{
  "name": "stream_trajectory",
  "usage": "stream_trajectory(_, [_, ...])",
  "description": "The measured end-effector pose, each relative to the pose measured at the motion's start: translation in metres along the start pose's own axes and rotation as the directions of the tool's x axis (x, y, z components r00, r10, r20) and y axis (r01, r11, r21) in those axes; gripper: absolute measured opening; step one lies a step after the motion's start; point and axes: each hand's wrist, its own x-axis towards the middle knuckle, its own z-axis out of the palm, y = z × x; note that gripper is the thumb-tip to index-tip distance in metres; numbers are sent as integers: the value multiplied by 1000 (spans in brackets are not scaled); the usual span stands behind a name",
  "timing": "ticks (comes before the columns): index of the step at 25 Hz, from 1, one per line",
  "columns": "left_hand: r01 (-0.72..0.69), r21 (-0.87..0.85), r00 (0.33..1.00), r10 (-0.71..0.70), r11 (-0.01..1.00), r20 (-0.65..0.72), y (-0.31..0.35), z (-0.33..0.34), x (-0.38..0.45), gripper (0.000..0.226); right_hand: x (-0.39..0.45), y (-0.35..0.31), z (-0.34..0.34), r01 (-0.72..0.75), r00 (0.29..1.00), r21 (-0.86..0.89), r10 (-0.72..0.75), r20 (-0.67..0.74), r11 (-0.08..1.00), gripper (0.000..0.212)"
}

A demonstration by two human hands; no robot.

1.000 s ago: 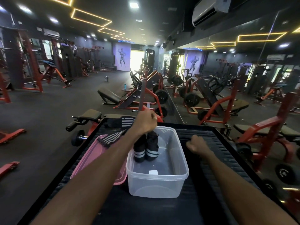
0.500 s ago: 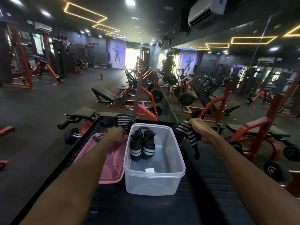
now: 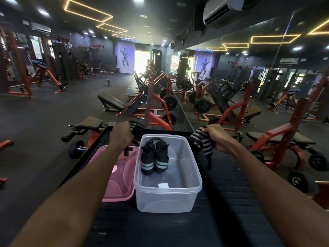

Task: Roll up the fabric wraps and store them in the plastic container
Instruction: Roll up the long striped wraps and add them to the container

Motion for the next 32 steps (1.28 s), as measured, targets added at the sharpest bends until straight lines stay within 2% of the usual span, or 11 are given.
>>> stream_trajectory(4, [-86,-70,993,80,994,-89,40,-32,10,18,2,-8,8,69,998,8,-69,-1,998,24])
stream_trajectory(7, [-219,-106,968,202,970,-151,85,-52,8,14,0,-18,12,110,994,20,-110,-19,994,25])
stream_trajectory(10, [-368,-118,918,340,922,-205,140,-68,2,31,-5,-26,3,159,986,67,-154,-67,985,28])
stream_trajectory(13, [-470,-252,880,425,846,-213,193,-79,-11,47,-15,-34,-12,118,991,143,-108,-77,983,28])
stream_trajectory(16, [-558,-320,830,505,766,-238,242,-89,-28,48,-21,-42,-36,49,995,221,-29,-92,974,29])
stream_trajectory(18, [-594,-343,805,539,728,-250,270,-95,-39,47,-29,-47,-55,12,999,263,0,-45,965,42])
stream_trajectory(20, [-611,-394,790,557,686,-256,292,-97,-50,44,-37,-50,-72,11,999,331,3,-41,944,40])
stream_trajectory(22, [-611,-441,787,569,658,-241,307,-92,-61,44,-43,-52,-88,55,996,400,-23,-84,915,31])
stream_trajectory(27, [-530,-531,827,542,662,-150,323,-63,-96,44,-50,-40,-119,124,987,496,-56,-149,859,34])
stream_trajectory(29, [-463,-544,859,506,700,-80,320,-47,-108,42,-53,-25,-126,58,988,378,2,-156,924,34])
stream_trajectory(32, [-266,-482,892,403,835,207,309,-15,-124,37,-46,4,-132,-32,975,-32,24,-220,999,29])
